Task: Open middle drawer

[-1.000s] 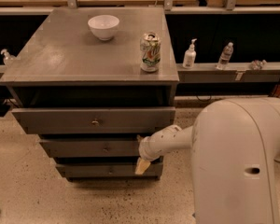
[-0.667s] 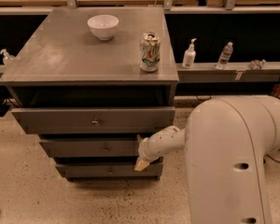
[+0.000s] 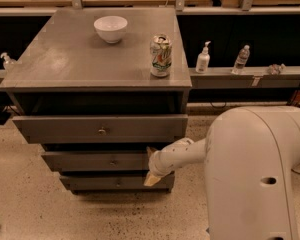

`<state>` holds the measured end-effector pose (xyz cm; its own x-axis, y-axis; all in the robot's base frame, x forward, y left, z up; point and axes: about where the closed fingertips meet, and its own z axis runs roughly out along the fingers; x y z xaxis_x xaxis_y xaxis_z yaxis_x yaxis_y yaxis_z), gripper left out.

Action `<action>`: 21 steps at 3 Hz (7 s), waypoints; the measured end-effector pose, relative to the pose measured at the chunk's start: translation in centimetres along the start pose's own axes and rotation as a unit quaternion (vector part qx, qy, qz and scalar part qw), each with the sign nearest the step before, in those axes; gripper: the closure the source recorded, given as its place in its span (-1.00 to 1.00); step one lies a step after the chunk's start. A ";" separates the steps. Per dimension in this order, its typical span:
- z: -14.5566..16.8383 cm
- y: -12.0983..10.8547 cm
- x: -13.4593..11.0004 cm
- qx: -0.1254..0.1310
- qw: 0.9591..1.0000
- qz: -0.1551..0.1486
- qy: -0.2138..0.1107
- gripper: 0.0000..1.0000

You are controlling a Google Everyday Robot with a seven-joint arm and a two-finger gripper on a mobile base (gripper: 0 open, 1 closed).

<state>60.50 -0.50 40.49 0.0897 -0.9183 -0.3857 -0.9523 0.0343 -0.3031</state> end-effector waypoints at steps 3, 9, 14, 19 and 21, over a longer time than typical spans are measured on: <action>-0.1 0.0 -0.1 0.000 1.000 0.000 0.000 -0.34; -0.2 -1.8 -0.6 0.012 1.000 -0.020 0.012 -1.00; -0.6 -1.9 -0.8 -0.005 0.999 -0.024 0.029 0.04; -6.2 4.7 -3.8 -0.021 0.997 -0.035 -0.059 -1.00; -5.6 5.1 -2.7 -0.043 0.997 -0.022 -0.065 -1.00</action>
Offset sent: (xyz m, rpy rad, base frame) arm -0.1236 0.0249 0.0565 0.2825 0.0884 0.1486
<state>53.76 -0.04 44.83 0.1642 -0.8592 -0.4846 -0.9676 -0.0447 -0.2485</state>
